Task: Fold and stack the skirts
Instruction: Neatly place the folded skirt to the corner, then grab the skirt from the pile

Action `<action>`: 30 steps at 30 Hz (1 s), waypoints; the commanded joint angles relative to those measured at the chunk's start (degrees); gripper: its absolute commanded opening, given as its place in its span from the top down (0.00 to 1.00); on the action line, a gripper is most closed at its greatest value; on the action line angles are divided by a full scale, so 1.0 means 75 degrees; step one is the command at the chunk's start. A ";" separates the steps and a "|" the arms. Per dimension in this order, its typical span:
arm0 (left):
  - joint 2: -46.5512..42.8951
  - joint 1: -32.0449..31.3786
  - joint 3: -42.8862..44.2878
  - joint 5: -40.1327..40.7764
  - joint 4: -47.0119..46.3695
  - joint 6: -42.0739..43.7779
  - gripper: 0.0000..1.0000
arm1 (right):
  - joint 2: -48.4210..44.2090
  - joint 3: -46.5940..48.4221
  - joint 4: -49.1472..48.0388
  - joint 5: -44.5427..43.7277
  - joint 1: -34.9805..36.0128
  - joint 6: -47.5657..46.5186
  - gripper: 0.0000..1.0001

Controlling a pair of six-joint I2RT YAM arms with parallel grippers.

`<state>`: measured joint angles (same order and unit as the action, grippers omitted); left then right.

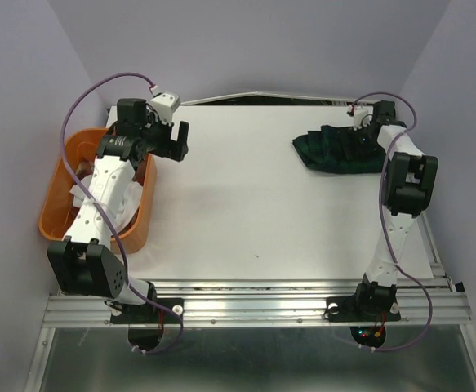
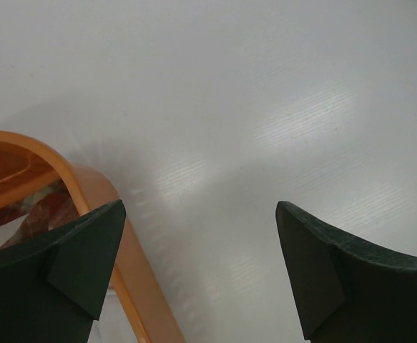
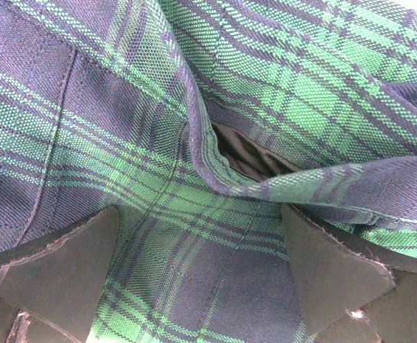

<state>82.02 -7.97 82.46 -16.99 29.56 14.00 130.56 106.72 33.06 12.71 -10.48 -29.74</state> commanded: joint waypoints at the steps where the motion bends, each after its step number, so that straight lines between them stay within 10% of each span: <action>1: -0.0167 0.0546 0.0488 -0.0394 0.0183 -0.0156 0.02 | 0.0299 0.0571 0.0431 -0.0477 -0.0079 0.0061 0.00; 9: 0.0466 0.1917 0.2540 0.0073 0.2314 0.0768 0.02 | -0.0662 0.2761 0.1404 0.0379 -0.0079 0.1246 0.00; 14: 0.0362 0.3191 0.1760 0.0508 0.2937 0.2079 0.06 | -0.1293 0.3619 0.1955 0.0987 -0.0079 0.1468 0.00; 30: 0.1954 0.4062 -0.1009 0.1047 0.0584 0.3313 0.09 | -0.3743 0.0573 0.2647 0.2008 0.0869 0.2230 0.00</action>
<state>94.65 21.91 76.23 -9.76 40.91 36.73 105.65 115.79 50.96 26.20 -4.86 -15.00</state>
